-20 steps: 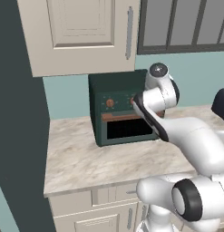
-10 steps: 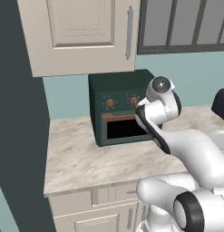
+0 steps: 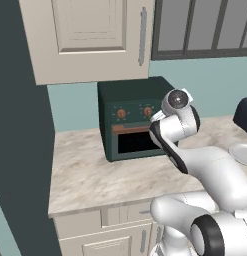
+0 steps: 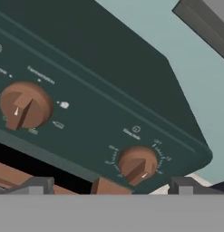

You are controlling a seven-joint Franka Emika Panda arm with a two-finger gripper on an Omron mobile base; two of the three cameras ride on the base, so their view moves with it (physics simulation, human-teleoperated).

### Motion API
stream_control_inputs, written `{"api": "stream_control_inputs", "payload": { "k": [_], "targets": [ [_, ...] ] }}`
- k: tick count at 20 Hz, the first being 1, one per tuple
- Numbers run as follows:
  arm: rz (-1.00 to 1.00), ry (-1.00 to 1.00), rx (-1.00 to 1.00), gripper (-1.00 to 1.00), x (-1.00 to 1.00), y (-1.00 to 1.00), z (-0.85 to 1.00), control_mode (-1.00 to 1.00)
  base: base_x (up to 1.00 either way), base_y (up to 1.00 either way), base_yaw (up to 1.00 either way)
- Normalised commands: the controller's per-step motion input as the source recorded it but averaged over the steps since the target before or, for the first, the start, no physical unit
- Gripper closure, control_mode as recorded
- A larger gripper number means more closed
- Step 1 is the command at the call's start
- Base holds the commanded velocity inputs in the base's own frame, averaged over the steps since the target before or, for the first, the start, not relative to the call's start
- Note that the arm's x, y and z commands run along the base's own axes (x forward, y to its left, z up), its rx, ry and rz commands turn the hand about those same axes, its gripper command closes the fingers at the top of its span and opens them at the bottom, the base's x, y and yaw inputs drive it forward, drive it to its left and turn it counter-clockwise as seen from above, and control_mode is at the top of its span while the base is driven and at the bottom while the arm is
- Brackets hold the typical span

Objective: Pick up the bagel from the plate, place it on the toaster oven rack, close the door, and set the timer.

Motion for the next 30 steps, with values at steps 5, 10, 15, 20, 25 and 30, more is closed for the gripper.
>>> {"api": "stream_control_inputs", "payload": {
  "k": [5, 10, 15, 20, 25, 30],
  "targets": [
    [0.0, -0.03, 0.0, -1.0, 0.0, 0.0, 0.0, -1.0, 0.0, 0.0, 0.0],
    [0.0, -0.02, 0.0, -1.0, 0.0, 0.0, 0.0, -1.0, 0.0, 0.0, 0.0],
    [0.0, -0.02, 0.0, -1.0, 0.03, 0.0, 0.0, -1.0, 0.0, 0.0, 0.0],
    [0.0, 0.0, 0.01, -1.0, 0.1, -0.07, -0.05, -1.0, 0.0, 0.0, 0.0],
    [0.0, -0.03, 0.11, -1.0, 0.02, -0.28, -0.1, -1.0, 0.0, 0.0, 0.0],
    [-0.02, -0.02, 0.14, -1.0, 0.0, -0.15, -0.02, -1.0, 0.0, 0.0, 0.0]
  ]
}}
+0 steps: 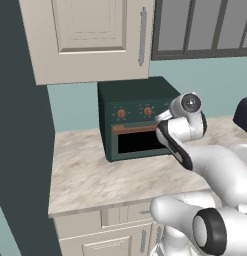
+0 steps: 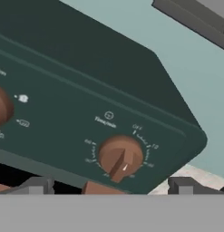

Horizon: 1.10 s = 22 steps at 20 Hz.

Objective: Pick up the bagel from the plate, place it on the toaster oven rack, close the door, and set the timer.

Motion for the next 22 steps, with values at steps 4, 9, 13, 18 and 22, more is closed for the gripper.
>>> {"api": "stream_control_inputs", "payload": {
  "k": [4, 9, 13, 18, 22],
  "targets": [
    [-0.04, 0.0, 0.14, -1.0, 0.0, 0.0, 0.0, -1.0, 0.0, 0.0, 0.0],
    [-0.07, 0.04, 0.13, -1.0, 0.08, 0.0, 0.0, -1.0, 0.0, 0.0, 0.0],
    [-0.09, 0.1, 0.12, -1.0, 0.07, 0.0, 0.0, -1.0, 0.0, 0.0, 0.0],
    [-0.06, 0.11, 0.07, -1.0, 0.0, 0.0, 0.0, -1.0, 0.0, 0.0, 0.0],
    [-0.03, 0.08, 0.06, -1.0, 0.0, 0.0, 0.0, -1.0, 0.0, 0.0, 0.0]
  ]
}}
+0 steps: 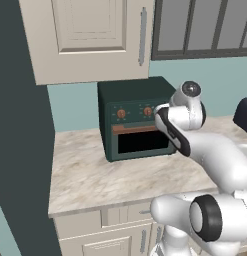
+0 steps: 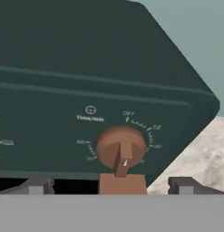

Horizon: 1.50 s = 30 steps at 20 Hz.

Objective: Pick up the bagel from the plate, place it on the toaster oven rack, close the door, and set the timer.

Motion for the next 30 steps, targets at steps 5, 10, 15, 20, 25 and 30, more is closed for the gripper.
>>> {"api": "stream_control_inputs", "payload": {
  "k": [5, 10, 15, 20, 25, 30],
  "targets": [
    [-0.01, 0.02, 0.04, -1.0, 0.0, -0.01, 0.0, -1.0, 0.0, 0.0, 0.0],
    [0.0, 0.0, 0.04, -1.0, 0.0, -0.05, 0.0, -1.0, 0.0, 0.0, 0.0],
    [-0.01, 0.0, 0.05, -1.0, 0.0, -0.12, 0.0, -1.0, 0.0, 0.0, 0.0],
    [-0.01, 0.0, 0.03, -1.0, 0.05, -0.02, 0.0, -1.0, 0.0, 0.0, 0.0],
    [-0.02, 0.0, 0.0, -1.0, 0.18, 0.0, 0.0, -1.0, 0.0, 0.0, 0.0],
    [0.0, 0.0, 0.0, -1.0, 0.18, 0.0, 0.0, -1.0, 0.0, 0.0, 0.0]
  ]
}}
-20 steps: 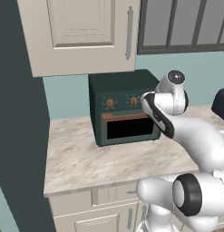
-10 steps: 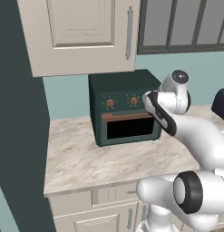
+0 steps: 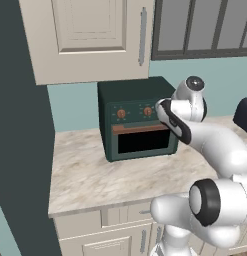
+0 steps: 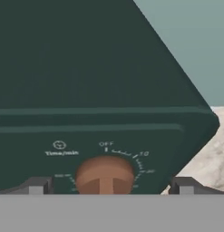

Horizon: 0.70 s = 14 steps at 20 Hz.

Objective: Pick up the bagel from the plate, place it on the toaster oven rack, close the door, and set the timer.

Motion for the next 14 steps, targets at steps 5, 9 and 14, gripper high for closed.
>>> {"api": "stream_control_inputs", "payload": {
  "k": [5, 9, 14],
  "targets": [
    [0.0, 0.0, 0.0, -1.0, 0.15, 0.0, -0.01, -1.0, 0.0, 0.0, 0.0],
    [0.0, 0.0, 0.0, -1.0, 0.07, 0.0, -0.08, -1.0, 0.0, 0.0, 0.0],
    [0.0, 0.03, 0.0, -1.0, 0.15, 0.0, -0.09, -1.0, 0.0, 0.0, 0.0]
  ]
}}
